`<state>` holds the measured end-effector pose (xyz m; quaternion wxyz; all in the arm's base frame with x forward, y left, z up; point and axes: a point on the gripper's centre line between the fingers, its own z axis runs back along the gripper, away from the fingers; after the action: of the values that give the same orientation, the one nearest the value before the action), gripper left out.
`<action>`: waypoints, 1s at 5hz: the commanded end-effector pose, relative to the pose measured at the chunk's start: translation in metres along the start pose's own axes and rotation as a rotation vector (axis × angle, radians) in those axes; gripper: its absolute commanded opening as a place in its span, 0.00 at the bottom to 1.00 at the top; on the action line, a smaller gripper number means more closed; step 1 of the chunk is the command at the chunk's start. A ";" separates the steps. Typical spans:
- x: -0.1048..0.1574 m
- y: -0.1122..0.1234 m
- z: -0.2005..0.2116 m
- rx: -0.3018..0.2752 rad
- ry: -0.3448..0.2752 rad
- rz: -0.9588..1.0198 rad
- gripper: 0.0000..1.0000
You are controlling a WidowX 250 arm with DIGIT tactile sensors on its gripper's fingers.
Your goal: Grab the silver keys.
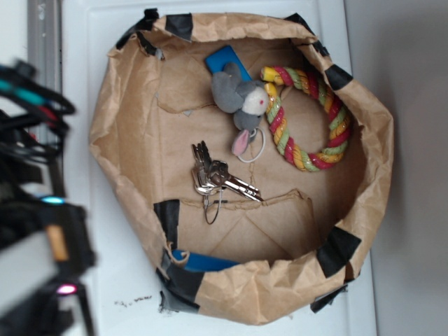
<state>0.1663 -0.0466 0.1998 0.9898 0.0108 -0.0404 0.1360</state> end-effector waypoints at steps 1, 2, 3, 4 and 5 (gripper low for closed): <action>0.053 -0.018 -0.021 0.003 -0.042 0.297 1.00; 0.069 -0.015 -0.026 -0.009 -0.065 0.469 1.00; 0.081 -0.007 -0.027 -0.027 -0.062 0.563 1.00; 0.097 0.004 -0.046 -0.024 -0.034 0.690 1.00; 0.107 0.011 -0.069 0.021 0.001 0.779 1.00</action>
<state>0.2656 -0.0187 0.1240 0.8732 0.0215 -0.0124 0.4867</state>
